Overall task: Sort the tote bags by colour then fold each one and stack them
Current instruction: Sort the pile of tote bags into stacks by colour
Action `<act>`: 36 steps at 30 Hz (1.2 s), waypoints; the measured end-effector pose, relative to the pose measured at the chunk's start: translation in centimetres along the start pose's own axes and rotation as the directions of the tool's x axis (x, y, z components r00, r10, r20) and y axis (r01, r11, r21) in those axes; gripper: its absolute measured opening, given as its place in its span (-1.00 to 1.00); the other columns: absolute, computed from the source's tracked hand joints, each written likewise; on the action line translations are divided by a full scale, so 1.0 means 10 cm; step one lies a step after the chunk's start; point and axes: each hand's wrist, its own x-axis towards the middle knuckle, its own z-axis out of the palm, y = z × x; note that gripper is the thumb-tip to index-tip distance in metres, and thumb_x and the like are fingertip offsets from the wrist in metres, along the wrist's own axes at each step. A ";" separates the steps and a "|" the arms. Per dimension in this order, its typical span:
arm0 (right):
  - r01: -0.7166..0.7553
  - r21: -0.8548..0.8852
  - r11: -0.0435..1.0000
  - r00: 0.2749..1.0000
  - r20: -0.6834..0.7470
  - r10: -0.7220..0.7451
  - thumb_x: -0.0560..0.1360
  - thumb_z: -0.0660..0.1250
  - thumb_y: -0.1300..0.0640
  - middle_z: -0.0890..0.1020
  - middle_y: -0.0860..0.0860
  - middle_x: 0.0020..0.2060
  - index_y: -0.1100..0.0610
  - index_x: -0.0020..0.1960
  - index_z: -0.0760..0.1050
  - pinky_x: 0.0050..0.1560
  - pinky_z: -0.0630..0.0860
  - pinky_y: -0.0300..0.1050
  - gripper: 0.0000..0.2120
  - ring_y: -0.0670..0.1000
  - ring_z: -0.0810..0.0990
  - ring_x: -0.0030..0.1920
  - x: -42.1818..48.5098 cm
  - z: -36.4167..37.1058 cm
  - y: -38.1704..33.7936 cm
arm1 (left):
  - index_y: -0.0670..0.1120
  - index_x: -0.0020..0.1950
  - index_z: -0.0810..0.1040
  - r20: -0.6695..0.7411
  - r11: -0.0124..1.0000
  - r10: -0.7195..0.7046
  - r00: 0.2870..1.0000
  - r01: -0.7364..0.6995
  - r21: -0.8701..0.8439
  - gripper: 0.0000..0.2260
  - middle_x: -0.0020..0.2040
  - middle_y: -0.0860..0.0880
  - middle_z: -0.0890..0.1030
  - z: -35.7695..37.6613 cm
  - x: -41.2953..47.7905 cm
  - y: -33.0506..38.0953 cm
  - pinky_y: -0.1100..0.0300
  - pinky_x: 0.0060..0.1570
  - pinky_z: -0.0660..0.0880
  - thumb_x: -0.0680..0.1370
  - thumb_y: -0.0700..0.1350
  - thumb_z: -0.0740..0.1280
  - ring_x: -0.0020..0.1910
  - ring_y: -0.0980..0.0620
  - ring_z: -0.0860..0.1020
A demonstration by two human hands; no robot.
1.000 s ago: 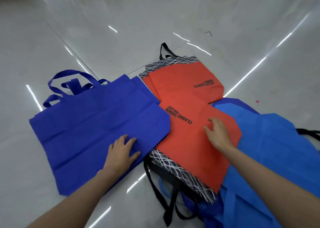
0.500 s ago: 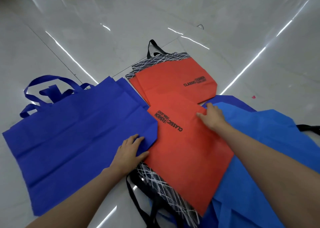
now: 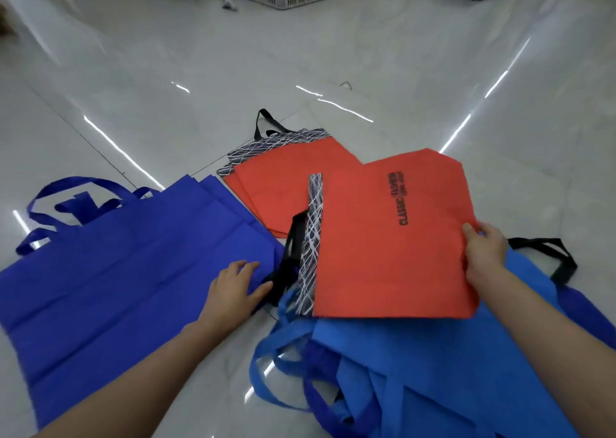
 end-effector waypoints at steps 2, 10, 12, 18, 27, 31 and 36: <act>-0.162 0.172 0.972 0.975 -0.123 0.185 0.53 0.23 0.28 0.52 0.09 0.02 0.27 0.22 0.48 -0.05 0.39 -0.16 -0.72 0.00 0.43 -0.05 -0.01 0.03 0.04 | -0.04 0.43 0.32 0.004 1.000 -0.012 1.000 0.012 -0.014 -0.51 0.41 -0.09 0.32 0.00 0.04 0.02 0.06 0.27 0.30 0.56 0.14 0.21 0.36 -0.09 0.32; -0.374 0.395 0.840 0.924 0.084 0.372 0.55 0.17 0.38 0.54 0.14 -0.01 0.20 0.17 0.46 -0.22 0.55 -0.07 -0.75 -0.02 0.50 -0.23 -0.47 0.94 0.05 | 0.00 0.41 0.32 0.166 0.993 -0.078 0.983 0.091 -0.069 -0.55 0.35 0.02 0.32 0.25 0.00 -0.15 0.15 0.21 0.36 0.58 0.16 0.17 0.29 0.02 0.33; -0.411 0.375 0.831 0.910 0.230 0.346 0.56 0.15 0.39 0.52 0.10 -0.06 0.17 0.18 0.43 -0.31 0.52 -0.09 -0.75 -0.03 0.50 -0.24 -0.56 1.17 -0.07 | 0.01 0.38 0.36 0.101 0.996 -0.083 0.991 0.086 -0.022 -0.59 0.28 0.02 0.36 0.25 0.04 -0.14 0.14 0.15 0.40 0.58 0.15 0.16 0.24 0.02 0.36; -0.584 0.087 0.807 0.706 0.545 0.452 0.65 0.07 -0.01 0.56 0.16 -0.01 0.18 0.15 0.32 -0.19 0.52 -0.04 -0.74 0.12 0.59 -0.10 -0.54 1.25 -0.30 | -0.05 0.23 0.44 0.002 0.991 -0.131 0.991 0.131 0.001 -0.67 0.16 -0.04 0.40 0.26 0.13 0.05 0.11 0.02 0.42 0.59 0.11 0.17 0.11 -0.02 0.43; 0.290 -0.476 0.830 0.953 0.225 -0.204 0.61 0.13 0.14 0.45 0.19 0.30 0.26 0.29 0.42 0.28 0.31 0.03 -0.67 0.17 0.41 0.28 -0.93 -0.34 0.79 | -0.13 0.27 0.35 0.126 0.952 -0.008 0.992 0.046 -0.302 -0.52 0.19 -0.07 0.39 0.55 0.01 1.19 0.09 0.03 0.41 0.51 0.15 0.30 0.15 -0.07 0.45; 0.412 -0.767 0.492 0.876 0.482 0.018 0.64 -0.06 -0.11 -0.08 0.04 0.54 0.09 0.56 -0.08 0.48 -0.10 -0.06 -0.44 0.06 -0.10 0.53 -1.25 -0.73 1.19 | -0.21 0.26 0.34 0.261 0.828 -0.185 0.947 0.294 -0.478 -0.53 0.22 -0.15 0.48 0.66 -0.05 1.36 0.08 0.07 0.41 0.49 0.01 0.40 0.18 -0.13 0.48; 0.371 -0.846 0.383 0.904 0.423 0.059 0.57 -0.12 -0.17 0.42 0.15 0.37 0.14 0.39 0.41 0.18 0.50 0.11 -0.39 0.16 0.44 0.32 -1.57 -0.97 1.15 | -0.13 0.23 0.40 0.244 0.873 -0.095 0.965 0.199 -0.445 -0.66 0.11 -0.10 0.54 0.71 -0.29 1.38 0.07 0.00 0.44 0.52 -0.06 0.36 0.09 -0.13 0.51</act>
